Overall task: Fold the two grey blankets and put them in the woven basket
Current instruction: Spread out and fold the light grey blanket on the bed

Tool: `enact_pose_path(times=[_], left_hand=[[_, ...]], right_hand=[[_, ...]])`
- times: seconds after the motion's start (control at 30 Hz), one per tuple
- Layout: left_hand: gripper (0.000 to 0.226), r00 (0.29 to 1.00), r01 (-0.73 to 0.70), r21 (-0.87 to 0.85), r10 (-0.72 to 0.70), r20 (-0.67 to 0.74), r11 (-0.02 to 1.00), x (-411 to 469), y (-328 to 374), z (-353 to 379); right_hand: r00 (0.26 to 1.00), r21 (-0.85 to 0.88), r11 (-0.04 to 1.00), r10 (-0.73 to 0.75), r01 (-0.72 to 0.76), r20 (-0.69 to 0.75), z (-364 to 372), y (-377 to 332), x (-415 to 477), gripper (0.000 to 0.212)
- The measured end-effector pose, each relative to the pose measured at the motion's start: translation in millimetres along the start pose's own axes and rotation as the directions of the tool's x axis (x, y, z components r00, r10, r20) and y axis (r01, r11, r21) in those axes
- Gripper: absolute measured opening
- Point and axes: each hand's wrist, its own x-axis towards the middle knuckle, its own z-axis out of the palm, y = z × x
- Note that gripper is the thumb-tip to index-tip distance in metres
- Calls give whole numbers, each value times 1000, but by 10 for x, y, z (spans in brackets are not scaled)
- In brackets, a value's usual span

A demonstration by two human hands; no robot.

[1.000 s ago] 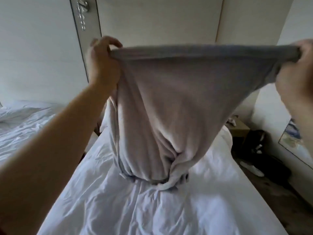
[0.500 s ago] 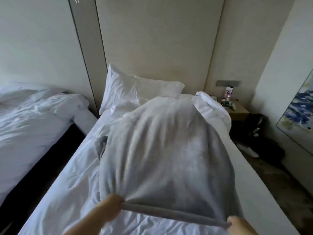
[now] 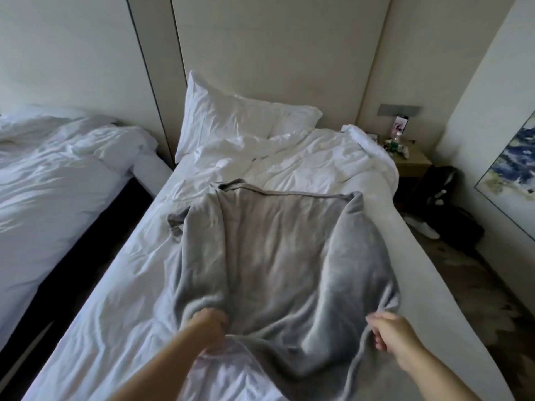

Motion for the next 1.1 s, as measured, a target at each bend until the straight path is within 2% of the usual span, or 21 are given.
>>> enact_pose_path(times=[0.03, 0.07, 0.1, 0.17, 0.2, 0.23, 0.3, 0.37, 0.4, 0.47, 0.53, 0.6, 0.67, 0.7, 0.77, 0.8, 0.83, 0.9, 1.0, 1.07, 1.1], left_hand=[[19, 999, 37, -283, -45, -25, 958, -29, 139, -104], [29, 994, 106, -510, -92, 53, 853, -107, 316, -233], [42, 974, 200, -691, -63, 219, 694, -200, 507, -331], [74, 839, 358, -832, 246, 486, 423, -343, 850, -480], [85, 756, 392, -866, 426, 496, 312, -423, 998, -539], [85, 719, 401, -898, 544, 432, 183, -480, 1124, -575], [66, 809, 368, -927, 516, 281, -71, -589, 1341, -675], [35, 944, 235, -938, 291, 157, -255, -629, 1454, -716], [23, 978, 159, -941, 176, 109, -300, -632, 1452, -722], [13, 997, 62, -949, 52, 49, -309, -658, 1370, -748], [10, 999, 20, -971, 32, 12, -237, -732, 1267, -797], [13, 993, 30, -998, 118, 24, -54, -877, 1213, -885], [12, 969, 30, -991, 240, 61, 129, -1051, 1165, -999], [10, 951, 3, -980, 301, 64, 199, -1133, 1136, -1070], [14, 923, -77, -947, 381, 50, 312, -1261, 1046, -1241], [15, 924, -107, -933, 381, 34, 342, -1319, 985, -1335], [15, 935, -132, -925, 355, 3, 356, -1363, 911, -1426], [14, 968, -163, -943, 230, -96, 291, -1412, 730, -1588], [12, 970, -241, -969, 3, -242, -60, -1440, 484, -1798], [20, 922, -379, -886, -199, -334, -268, -1407, 382, -1901], [26, 873, -467, -823, -313, -373, -324, -1385, 336, -1941]], right_hand=[[998, 173, 984, -49, 53, -28, 71, -216, -71, 21], [996, 307, 947, -93, 93, -14, 168, -461, -203, 20], [988, 407, 907, -145, 111, 52, 269, -680, -384, 18], [918, 472, 873, -278, 120, 281, 490, -911, -774, 16], [871, 441, 887, -319, 136, 373, 578, -969, -952, 18], [841, 382, 910, -330, 163, 427, 651, -976, -1077, 19], [832, 276, 931, -343, 239, 436, 722, -921, -1221, 19], [854, 220, 939, -335, 265, 398, 683, -873, -1230, 21], [870, 202, 944, -321, 262, 375, 640, -852, -1205, 23], [892, 183, 944, -320, 273, 320, 584, -814, -1151, 32], [881, 103, 923, -386, 372, 274, 598, -789, -1075, 39], [824, -88, 832, -518, 548, 231, 668, -797, -981, 50], [703, -255, 656, -669, 711, 241, 732, -853, -889, 57], [616, -283, 550, -738, 786, 276, 765, -894, -850, 55], [472, -291, 382, -798, 877, 376, 840, -964, -805, 28], [459, -311, 350, -779, 884, 427, 857, -999, -783, 9], [495, -341, 369, -742, 865, 452, 847, -1040, -769, 8], [610, -409, 460, -673, 788, 418, 799, -1102, -673, 23], [663, -518, 450, -654, 728, 364, 705, -1180, -526, 34], [701, -575, 436, -596, 692, 391, 669, -1216, -471, 31], [731, -587, 460, -560, 666, 391, 646, -1218, -441, 28]])
